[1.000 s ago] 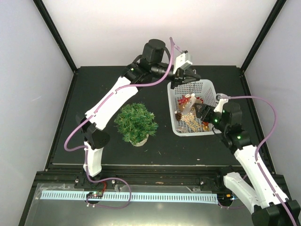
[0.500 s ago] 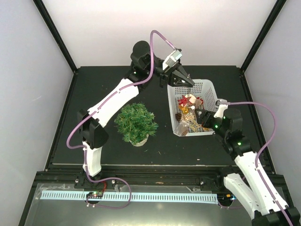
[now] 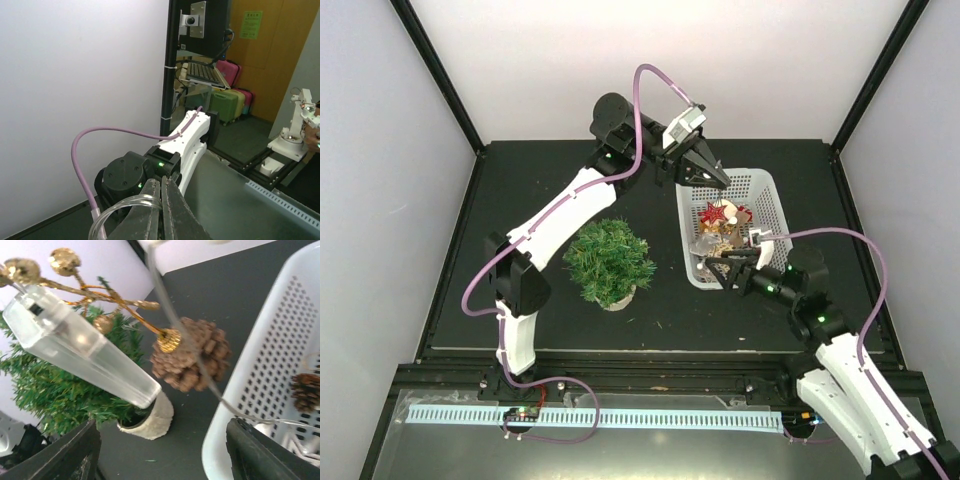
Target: Decorate the small christmas tree
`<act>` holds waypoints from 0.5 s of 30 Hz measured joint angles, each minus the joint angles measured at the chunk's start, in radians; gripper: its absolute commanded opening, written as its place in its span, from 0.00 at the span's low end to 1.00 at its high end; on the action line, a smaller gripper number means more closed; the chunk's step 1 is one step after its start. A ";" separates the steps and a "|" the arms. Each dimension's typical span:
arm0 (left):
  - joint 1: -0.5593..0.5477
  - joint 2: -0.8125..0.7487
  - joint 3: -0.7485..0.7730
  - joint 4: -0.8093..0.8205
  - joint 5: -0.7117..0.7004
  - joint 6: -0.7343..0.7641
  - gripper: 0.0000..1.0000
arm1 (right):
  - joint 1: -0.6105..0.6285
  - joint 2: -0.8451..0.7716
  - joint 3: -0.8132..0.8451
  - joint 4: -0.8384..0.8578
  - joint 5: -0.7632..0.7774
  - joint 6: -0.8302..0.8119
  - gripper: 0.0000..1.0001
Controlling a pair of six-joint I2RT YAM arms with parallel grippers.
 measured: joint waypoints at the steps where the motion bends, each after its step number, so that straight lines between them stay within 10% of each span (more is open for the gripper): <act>1: 0.000 0.000 0.000 0.003 0.000 -0.002 0.01 | 0.016 0.006 0.000 0.017 -0.008 -0.002 0.71; 15: -0.026 0.000 0.002 0.017 0.004 -0.016 0.05 | 0.052 0.084 0.000 0.045 0.008 -0.015 0.79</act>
